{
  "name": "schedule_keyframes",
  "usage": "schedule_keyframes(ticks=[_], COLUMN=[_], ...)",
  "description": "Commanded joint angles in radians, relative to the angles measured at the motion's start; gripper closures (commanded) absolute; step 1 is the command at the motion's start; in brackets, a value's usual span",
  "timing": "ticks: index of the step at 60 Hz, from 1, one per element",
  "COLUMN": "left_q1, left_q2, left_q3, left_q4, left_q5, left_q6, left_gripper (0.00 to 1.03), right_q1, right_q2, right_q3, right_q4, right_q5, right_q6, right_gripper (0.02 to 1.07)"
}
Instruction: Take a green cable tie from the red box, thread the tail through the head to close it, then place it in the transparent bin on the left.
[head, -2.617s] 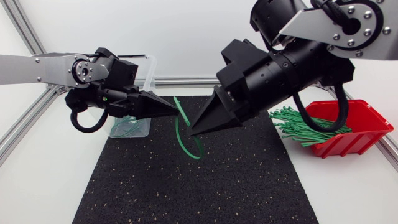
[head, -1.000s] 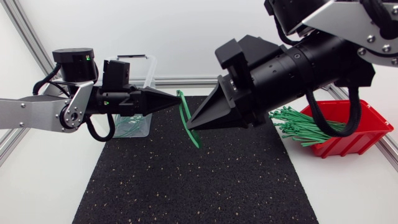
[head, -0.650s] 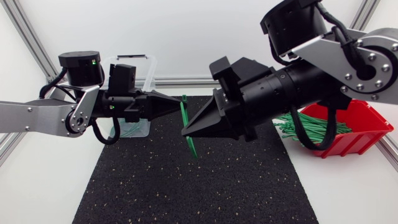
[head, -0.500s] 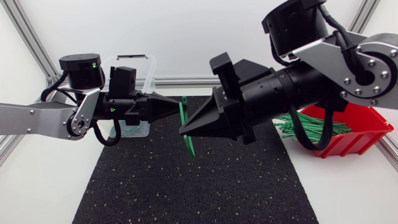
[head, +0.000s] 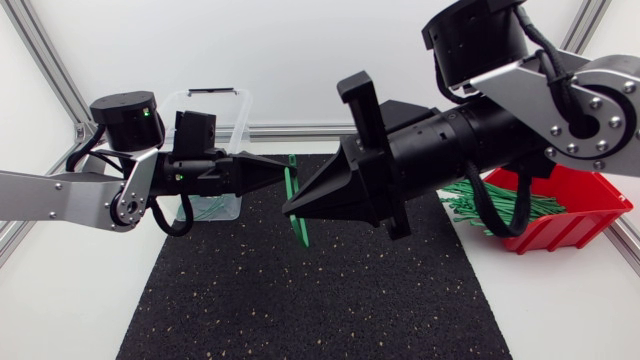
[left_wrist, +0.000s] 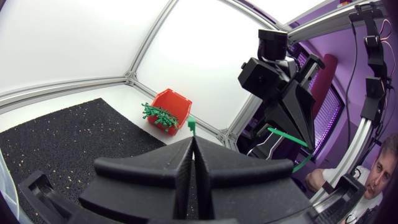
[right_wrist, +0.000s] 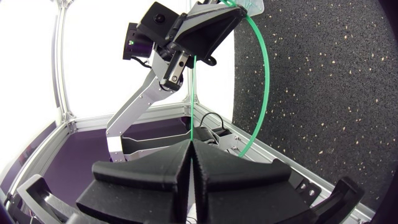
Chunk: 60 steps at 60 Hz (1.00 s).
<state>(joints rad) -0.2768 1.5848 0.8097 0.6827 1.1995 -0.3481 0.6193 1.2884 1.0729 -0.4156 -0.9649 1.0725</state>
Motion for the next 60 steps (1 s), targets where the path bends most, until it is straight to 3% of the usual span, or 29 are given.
schedule_keyframes(ticks=[1,60], left_q1=[0.004,-0.047], left_q2=[0.001,-0.112], left_q3=[-0.024,-0.084], left_q4=[0.021,0.086], left_q5=[0.012,-0.034], left_q6=[-0.032,-0.127], left_gripper=[1.0,1.0], right_q1=[-0.012,-0.066], right_q2=[0.02,0.066], right_q3=[-0.011,0.047], right_q4=[-0.002,0.015], right_q5=[-0.012,-0.051], right_q6=[0.05,0.119], right_gripper=[1.02,1.01])
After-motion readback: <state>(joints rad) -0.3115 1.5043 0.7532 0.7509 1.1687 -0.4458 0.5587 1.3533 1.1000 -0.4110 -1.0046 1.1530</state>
